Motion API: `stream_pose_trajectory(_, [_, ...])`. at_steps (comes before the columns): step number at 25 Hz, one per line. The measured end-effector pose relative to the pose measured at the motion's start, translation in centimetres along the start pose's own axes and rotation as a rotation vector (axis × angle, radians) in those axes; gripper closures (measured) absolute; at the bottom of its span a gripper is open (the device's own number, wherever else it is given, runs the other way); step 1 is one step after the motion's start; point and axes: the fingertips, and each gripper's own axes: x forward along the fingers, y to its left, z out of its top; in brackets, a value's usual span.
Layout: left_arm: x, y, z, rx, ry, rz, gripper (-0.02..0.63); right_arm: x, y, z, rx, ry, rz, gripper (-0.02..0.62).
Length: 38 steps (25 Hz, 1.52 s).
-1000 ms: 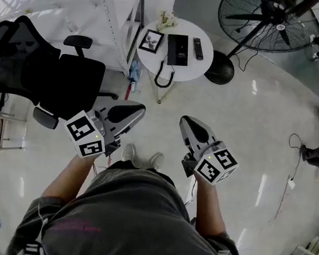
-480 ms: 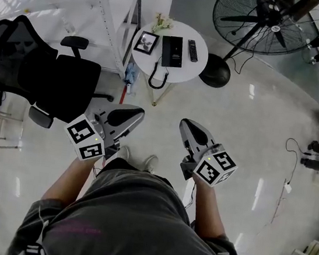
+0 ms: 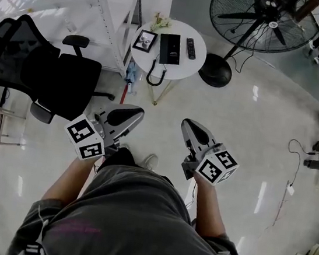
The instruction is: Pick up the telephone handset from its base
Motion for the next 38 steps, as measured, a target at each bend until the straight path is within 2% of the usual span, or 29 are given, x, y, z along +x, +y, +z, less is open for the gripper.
stream_pose_trajectory(11, [2.5,-0.5,-0.3,0.006,0.024,0.012,0.591,-2.1,-2.7,0.4,0.033,-0.011,0.0,0.574])
stream_pose_trajectory(21, [4.8,3.4,0.1,-0.024,0.008,0.005,0.591,0.3,-5.6,1.7,0.025,0.016,-0.022,0.574])
stream_pose_trajectory(38, [9.2,21.1,3.3,-0.107,0.032,-0.006,0.591,16.2,-12.7,5.4,0.052,0.093,-0.058,0.574])
